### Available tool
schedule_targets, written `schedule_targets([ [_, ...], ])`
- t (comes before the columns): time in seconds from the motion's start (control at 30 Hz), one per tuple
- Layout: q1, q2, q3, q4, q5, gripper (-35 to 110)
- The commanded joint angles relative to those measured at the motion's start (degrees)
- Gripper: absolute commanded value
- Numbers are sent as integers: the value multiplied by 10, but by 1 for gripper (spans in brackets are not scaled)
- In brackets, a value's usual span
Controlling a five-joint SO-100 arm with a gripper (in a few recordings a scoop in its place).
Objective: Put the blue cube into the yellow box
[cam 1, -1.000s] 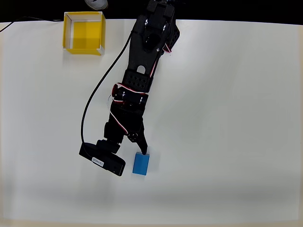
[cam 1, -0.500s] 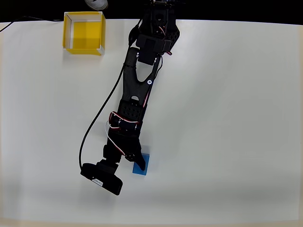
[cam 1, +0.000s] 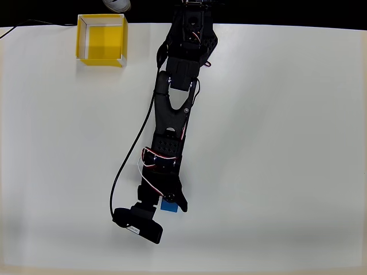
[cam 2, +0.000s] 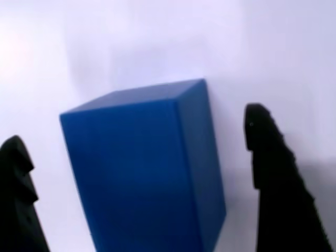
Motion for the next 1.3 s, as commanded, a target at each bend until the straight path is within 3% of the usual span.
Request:
schedule_targets([
  [0.0, -4, 32, -60, 0, -3, 42],
  [0.23, -10, 17, -56, 18, -7, 36],
  [0.47, -17, 27, -38, 55, -23, 18],
  [0.7, 13, 60, -20, 67, -59, 10],
  [1.27, 356, 104, -348, 240, -120, 9],
])
